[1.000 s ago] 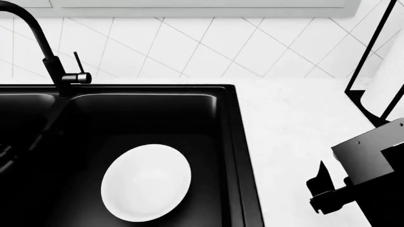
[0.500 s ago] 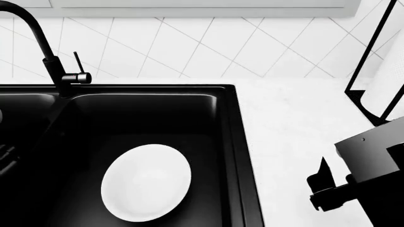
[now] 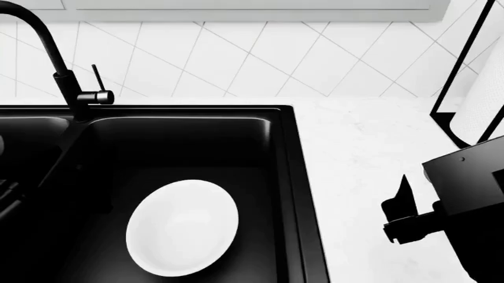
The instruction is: Stack the bowls in the sink.
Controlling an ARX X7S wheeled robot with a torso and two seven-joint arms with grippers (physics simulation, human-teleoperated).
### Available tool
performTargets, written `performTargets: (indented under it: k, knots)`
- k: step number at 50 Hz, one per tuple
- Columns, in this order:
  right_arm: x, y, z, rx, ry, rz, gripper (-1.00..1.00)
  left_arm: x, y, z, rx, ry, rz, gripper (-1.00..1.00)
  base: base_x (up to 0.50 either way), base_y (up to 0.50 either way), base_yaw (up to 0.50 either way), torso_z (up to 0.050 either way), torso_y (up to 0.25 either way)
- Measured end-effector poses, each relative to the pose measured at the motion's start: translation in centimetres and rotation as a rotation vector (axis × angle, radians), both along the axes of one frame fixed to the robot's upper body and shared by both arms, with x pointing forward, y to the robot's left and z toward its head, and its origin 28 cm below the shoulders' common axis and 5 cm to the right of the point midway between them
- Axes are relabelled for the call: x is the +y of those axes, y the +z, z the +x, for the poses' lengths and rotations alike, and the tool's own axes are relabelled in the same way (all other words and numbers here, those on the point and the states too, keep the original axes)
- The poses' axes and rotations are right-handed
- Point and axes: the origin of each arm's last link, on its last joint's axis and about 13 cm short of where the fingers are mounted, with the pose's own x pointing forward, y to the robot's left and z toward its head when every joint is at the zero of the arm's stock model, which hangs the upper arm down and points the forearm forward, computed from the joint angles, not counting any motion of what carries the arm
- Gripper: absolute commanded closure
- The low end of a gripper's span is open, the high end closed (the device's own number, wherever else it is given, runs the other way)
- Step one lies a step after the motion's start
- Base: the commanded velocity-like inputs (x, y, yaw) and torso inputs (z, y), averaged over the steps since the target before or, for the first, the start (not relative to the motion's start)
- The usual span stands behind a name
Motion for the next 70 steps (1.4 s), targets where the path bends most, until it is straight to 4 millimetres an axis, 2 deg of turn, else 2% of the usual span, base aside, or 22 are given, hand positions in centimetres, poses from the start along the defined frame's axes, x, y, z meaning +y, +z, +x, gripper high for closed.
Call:
performTargets:
  k: [31, 70]
  knots:
    - [-0.6, -0.5, -1.1, 0.032, -0.019, -0.102, -1.00, -0.1, -0.2, 0.4, 0.004, -0.012, -0.008, -1.00, 0.00, 0.00, 0.00, 0.000, 0.000]
    - [-1.6, -1.8, -1.8, 0.146, -0.045, -0.144, -1.00, -0.1, -0.6, 0.6, 0.013, -0.011, -0.014, -1.00, 0.00, 0.00, 0.00, 0.000, 0.000]
